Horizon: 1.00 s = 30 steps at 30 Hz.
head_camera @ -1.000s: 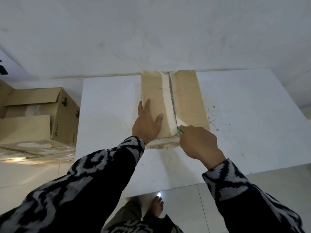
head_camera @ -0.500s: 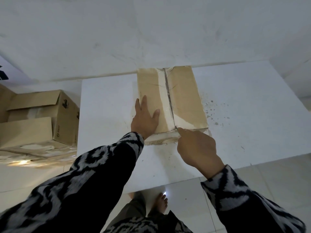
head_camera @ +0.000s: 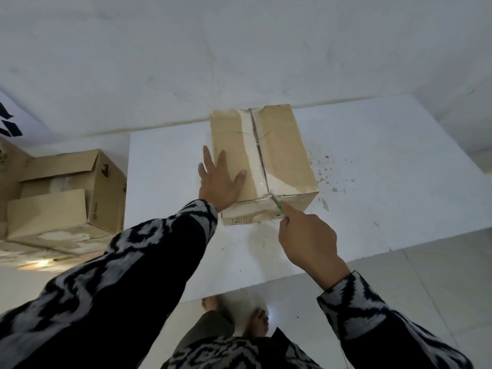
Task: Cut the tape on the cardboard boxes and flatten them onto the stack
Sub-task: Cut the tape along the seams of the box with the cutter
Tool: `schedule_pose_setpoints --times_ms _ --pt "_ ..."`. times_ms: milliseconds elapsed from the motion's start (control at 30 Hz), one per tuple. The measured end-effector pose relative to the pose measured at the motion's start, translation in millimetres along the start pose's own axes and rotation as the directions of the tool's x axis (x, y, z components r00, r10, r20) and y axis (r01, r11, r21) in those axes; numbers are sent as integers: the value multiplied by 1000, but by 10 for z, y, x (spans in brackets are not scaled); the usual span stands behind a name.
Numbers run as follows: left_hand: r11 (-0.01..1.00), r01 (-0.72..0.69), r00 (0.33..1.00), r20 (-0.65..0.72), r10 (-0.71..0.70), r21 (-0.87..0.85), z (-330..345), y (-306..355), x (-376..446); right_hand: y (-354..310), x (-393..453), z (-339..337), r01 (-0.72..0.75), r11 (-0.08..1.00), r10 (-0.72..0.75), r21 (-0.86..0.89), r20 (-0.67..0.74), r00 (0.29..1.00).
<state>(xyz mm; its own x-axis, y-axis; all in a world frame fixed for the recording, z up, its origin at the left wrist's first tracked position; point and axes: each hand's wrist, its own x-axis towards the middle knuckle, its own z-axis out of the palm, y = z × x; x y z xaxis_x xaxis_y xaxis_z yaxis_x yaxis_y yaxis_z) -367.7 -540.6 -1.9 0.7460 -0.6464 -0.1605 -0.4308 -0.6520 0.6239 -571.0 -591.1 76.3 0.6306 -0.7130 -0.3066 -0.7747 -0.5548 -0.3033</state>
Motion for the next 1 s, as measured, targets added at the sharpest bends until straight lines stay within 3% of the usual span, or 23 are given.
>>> schedule_pose_setpoints --times_ms 100,167,433,600,833,1000 --pt "920 -328 939 185 291 217 -132 -116 -150 87 -54 8 -10 997 16 79 -77 997" --pt "878 -404 887 345 308 255 -213 -185 -204 173 -86 3 -23 992 33 125 -79 996" --pt "927 -360 897 313 313 104 -391 -168 -370 310 -72 47 -15 985 22 174 -38 999" --pt "924 -371 891 316 327 91 -309 -236 -367 291 -27 108 68 986 -61 154 -51 997" --pt "887 -431 877 310 369 164 -240 -334 -287 388 19 148 53 979 -32 198 -111 993" --pt "862 -465 859 338 384 204 -265 -351 -250 581 34 299 -56 902 68 427 -11 998"
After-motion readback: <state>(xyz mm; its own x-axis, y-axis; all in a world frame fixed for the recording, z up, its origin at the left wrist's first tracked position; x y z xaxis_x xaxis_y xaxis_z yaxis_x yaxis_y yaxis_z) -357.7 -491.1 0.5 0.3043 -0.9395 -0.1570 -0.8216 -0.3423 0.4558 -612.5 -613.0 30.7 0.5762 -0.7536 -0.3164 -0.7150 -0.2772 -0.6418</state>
